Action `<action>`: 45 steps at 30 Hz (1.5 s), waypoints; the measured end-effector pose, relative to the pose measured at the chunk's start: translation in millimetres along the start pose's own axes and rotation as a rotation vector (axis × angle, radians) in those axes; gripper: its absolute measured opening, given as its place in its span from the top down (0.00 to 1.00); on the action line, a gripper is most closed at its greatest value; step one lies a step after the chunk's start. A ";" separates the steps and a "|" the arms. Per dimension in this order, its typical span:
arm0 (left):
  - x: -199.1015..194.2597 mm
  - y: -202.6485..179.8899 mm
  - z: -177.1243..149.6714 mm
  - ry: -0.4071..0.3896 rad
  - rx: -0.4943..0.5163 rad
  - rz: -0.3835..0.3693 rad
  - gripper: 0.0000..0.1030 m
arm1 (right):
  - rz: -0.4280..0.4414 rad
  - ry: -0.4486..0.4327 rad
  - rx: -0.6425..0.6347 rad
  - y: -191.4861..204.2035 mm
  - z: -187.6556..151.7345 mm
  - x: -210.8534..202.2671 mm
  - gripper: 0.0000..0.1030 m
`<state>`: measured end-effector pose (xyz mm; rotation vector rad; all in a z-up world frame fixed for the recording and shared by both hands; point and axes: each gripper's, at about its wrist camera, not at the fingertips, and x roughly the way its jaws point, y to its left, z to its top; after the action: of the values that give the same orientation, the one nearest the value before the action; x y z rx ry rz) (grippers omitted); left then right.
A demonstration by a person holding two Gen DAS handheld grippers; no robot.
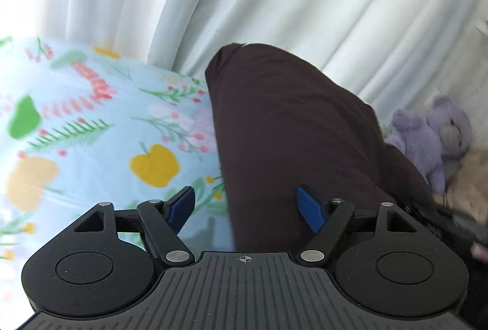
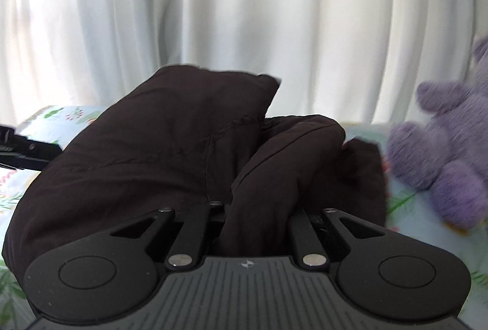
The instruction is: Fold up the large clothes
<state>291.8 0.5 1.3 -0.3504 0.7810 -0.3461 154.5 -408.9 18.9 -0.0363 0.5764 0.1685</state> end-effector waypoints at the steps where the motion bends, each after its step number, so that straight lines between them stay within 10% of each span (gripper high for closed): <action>1: 11.0 -2.8 1.7 -0.001 -0.036 -0.035 0.24 | -0.009 -0.017 0.009 -1.3 -0.8 -4.5 0.91; 4: 15.1 -0.3 2.9 0.039 -0.122 -0.188 0.24 | -0.051 -0.041 0.046 -9.2 -5.1 -6.8 0.91; 12: 21.4 -48.0 -9.2 0.032 0.060 -0.137 0.21 | -0.085 -0.003 0.145 -32.9 -23.5 7.3 0.91; 18: 24.4 -68.4 -20.7 0.009 0.148 -0.101 0.21 | 0.096 0.052 0.387 -75.8 -41.4 18.2 0.82; 23: 23.4 -64.0 -16.2 0.019 0.141 -0.123 0.21 | 0.095 -0.030 0.506 -108.8 -40.5 -11.5 0.41; 33: 23.4 -64.3 -15.0 0.031 0.171 -0.144 0.21 | 0.189 -0.038 0.690 -141.1 -27.1 -11.7 0.42; 37: 23.8 -69.1 -16.6 0.027 0.193 -0.129 0.21 | 0.214 -0.061 0.534 -112.6 14.8 -10.6 0.39; 43: 24.4 -68.6 -17.7 0.024 0.194 -0.128 0.21 | 0.350 0.176 0.465 -85.8 30.3 67.6 0.30; 45: 25.2 -68.8 -18.0 0.027 0.198 -0.122 0.21 | 0.417 0.187 0.502 -85.2 26.6 83.2 0.50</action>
<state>283.5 -74.4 3.3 -0.2080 0.7463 -0.5391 251.9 -478.3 -5.3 0.5639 0.7955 0.4234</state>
